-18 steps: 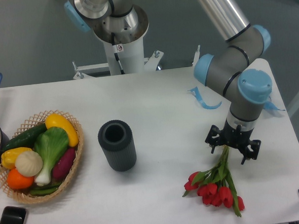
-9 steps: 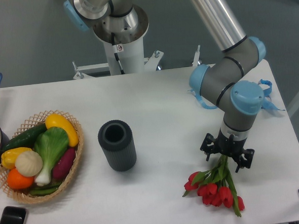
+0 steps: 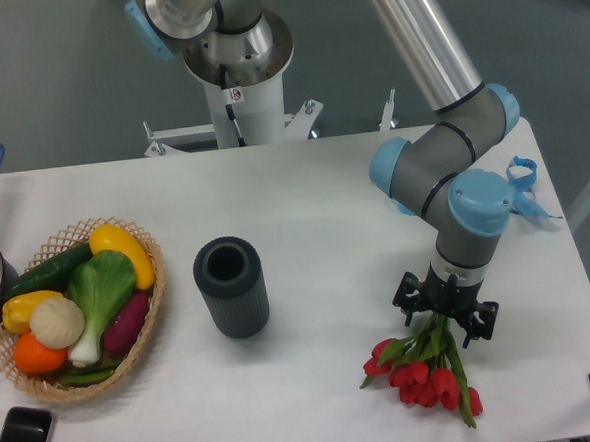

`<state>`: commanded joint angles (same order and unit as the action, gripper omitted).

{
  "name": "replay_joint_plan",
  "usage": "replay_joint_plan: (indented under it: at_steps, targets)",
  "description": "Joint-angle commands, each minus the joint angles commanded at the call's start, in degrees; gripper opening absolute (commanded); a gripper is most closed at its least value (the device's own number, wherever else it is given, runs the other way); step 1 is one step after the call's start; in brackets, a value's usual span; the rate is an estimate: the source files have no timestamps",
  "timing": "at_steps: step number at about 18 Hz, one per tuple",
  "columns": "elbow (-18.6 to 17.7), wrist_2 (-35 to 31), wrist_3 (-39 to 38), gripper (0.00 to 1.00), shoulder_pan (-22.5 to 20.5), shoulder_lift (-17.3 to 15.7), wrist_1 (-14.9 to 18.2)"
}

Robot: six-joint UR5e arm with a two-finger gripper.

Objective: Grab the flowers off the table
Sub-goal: 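Lower the gripper around the stems and close it on them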

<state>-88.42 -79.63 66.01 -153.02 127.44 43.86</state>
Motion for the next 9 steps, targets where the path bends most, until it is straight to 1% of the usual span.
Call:
replay_joint_plan:
  at_steps: [3,5,6,8,9]
  targets:
    - [0.1,-0.1,0.0,0.68,-0.1,0.0,0.0]
    - [0.1,-0.1,0.0,0.57,-0.1,0.0,0.0]
    - [0.1,-0.1,0.0,0.55,0.0,0.0,0.0]
    - [0.2,-0.1,0.1,0.43,-0.1,-0.1,0.0]
    - [0.2,-0.1,0.0,0.33,0.0,-0.1,0.0]
